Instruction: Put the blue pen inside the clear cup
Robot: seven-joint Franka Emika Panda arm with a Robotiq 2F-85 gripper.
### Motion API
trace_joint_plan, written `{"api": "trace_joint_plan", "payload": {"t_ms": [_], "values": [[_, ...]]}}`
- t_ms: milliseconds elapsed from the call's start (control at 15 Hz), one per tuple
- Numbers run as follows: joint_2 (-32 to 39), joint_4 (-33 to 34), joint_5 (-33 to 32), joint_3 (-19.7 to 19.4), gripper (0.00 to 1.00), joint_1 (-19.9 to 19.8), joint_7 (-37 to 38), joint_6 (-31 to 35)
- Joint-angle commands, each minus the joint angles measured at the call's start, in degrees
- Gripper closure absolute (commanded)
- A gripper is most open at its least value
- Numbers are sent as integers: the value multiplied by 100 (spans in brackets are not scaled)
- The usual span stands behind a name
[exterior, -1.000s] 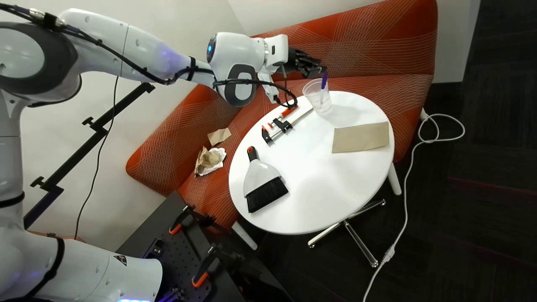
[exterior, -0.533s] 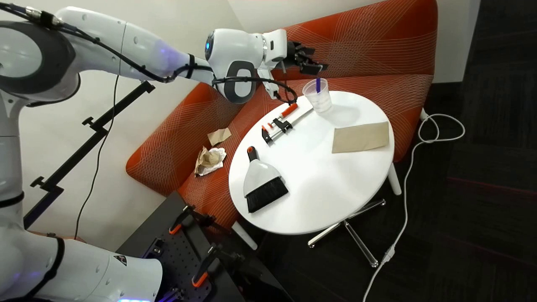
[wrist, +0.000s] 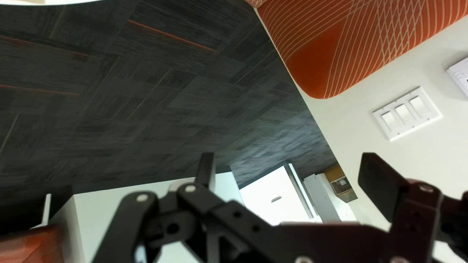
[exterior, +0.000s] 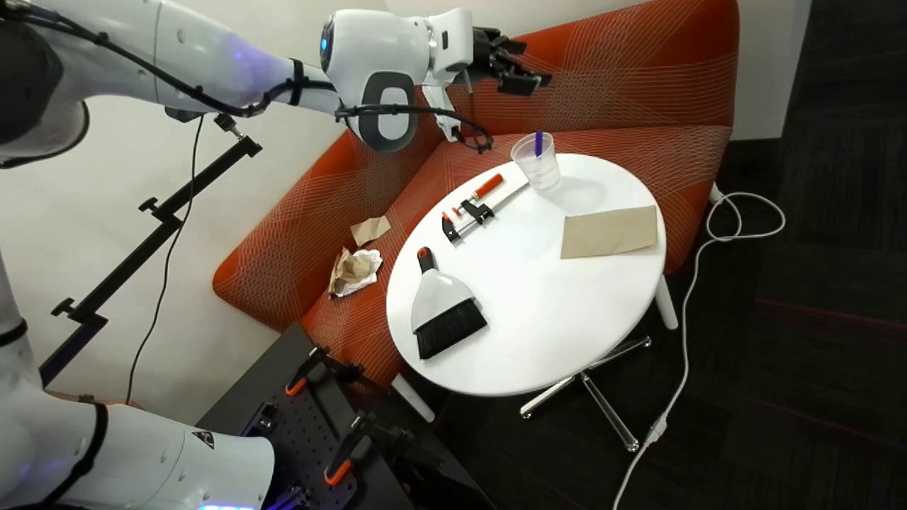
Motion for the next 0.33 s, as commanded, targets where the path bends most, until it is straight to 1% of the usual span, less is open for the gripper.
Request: {"api": "trace_joint_plan", "payload": {"t_ms": [0, 67, 267], "values": [[-672, -623, -190, 367, 0, -314, -67, 110], [-243, -180, -56, 129, 0, -131, -4, 0], [-278, -219, -62, 145, 0, -156, -4, -4]]}}
